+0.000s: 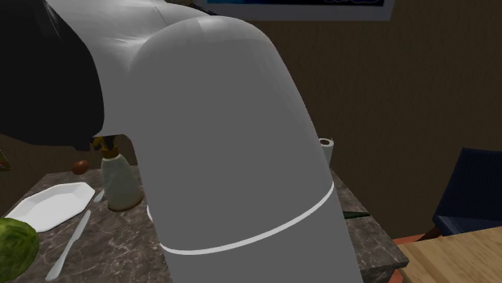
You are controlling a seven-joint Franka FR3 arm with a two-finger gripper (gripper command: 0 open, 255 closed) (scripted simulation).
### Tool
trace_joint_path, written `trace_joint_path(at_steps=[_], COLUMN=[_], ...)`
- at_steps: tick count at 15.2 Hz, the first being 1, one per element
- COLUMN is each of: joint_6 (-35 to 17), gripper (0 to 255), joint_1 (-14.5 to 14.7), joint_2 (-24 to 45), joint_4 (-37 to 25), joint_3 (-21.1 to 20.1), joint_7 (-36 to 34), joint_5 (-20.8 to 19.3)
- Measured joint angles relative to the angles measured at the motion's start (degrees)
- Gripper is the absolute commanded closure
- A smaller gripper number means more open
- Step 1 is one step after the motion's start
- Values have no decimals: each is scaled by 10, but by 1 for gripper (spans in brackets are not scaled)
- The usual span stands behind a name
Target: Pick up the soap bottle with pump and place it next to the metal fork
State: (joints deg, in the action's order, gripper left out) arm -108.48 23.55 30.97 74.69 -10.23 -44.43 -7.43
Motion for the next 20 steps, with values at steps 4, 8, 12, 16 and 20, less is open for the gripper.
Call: trace_joint_path(at_steps=[4,8,12,16,20], joint_6=[-1,-1,8,57,66], gripper=[255,0,0,0,0], joint_1=[0,0,0,2,4], joint_2=[0,0,-1,-8,-8], joint_4=[1,1,-8,-52,-60], joint_3=[0,0,0,-1,-2], joint_7=[0,0,1,4,3], joint_5=[0,0,0,2,2])
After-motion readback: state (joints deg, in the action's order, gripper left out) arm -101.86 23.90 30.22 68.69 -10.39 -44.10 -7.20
